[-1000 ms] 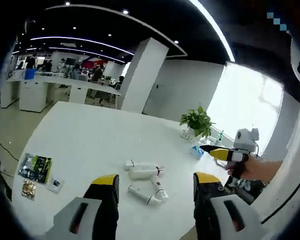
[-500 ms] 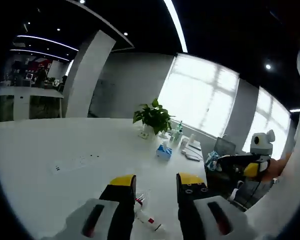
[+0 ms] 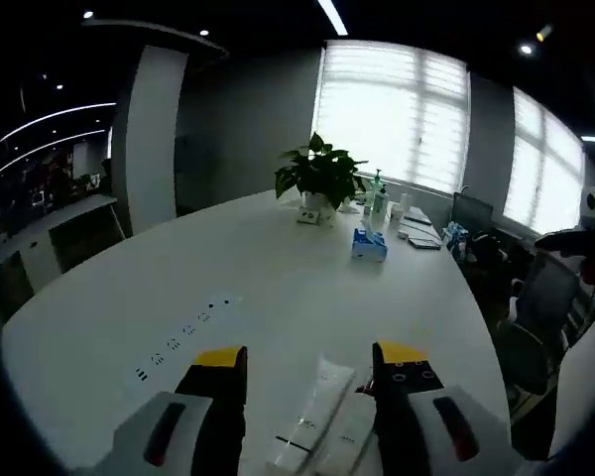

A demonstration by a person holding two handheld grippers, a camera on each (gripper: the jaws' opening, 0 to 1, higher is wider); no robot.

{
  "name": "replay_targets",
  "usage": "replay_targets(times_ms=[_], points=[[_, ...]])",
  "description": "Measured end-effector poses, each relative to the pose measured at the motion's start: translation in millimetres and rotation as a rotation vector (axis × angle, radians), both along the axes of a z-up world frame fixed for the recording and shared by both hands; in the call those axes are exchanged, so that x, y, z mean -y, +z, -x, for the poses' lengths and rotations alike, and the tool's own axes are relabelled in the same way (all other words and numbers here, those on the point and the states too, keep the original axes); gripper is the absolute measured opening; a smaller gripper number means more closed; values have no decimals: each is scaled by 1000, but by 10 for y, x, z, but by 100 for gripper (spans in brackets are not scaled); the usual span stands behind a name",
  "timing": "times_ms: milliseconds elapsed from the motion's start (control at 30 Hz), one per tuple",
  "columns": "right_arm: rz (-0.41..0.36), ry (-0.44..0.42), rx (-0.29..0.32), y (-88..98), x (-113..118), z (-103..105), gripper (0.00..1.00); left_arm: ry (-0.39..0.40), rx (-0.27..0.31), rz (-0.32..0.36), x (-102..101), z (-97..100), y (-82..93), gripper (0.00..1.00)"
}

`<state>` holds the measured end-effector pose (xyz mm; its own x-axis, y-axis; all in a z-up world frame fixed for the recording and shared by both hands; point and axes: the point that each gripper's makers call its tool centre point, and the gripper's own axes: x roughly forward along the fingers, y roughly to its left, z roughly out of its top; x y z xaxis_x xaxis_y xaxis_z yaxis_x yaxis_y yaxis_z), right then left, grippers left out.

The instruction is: Arrange the skincare products in the storage area until every visible bottle or jar stands upright without overlapping.

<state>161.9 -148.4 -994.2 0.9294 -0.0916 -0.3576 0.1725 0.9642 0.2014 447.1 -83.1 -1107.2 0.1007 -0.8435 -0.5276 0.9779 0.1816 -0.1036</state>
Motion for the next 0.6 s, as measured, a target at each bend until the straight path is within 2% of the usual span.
replay_targets(times_ms=[33,133,233,300,433,500,600], points=[[3,-4,-3,0,12,23,85,-5,-5,-37,11,-14,-105,52],[5,-23,-2,7,60,95,85,-3,-8,-66,61,-47,-237,53],[-2,-55,1,-2,116,181,85,-4,11,-98,113,-89,-334,67],[-7,-66,-3,-19,133,214,85,-16,24,-133,113,-111,-403,65],[-8,-92,-15,-43,157,305,84,-17,11,-198,106,-179,-583,63],[-9,-106,-15,-45,168,333,84,-21,-6,-217,105,-172,-652,63],[-9,-116,-17,-46,169,353,84,-61,2,-275,72,-117,-792,61]])
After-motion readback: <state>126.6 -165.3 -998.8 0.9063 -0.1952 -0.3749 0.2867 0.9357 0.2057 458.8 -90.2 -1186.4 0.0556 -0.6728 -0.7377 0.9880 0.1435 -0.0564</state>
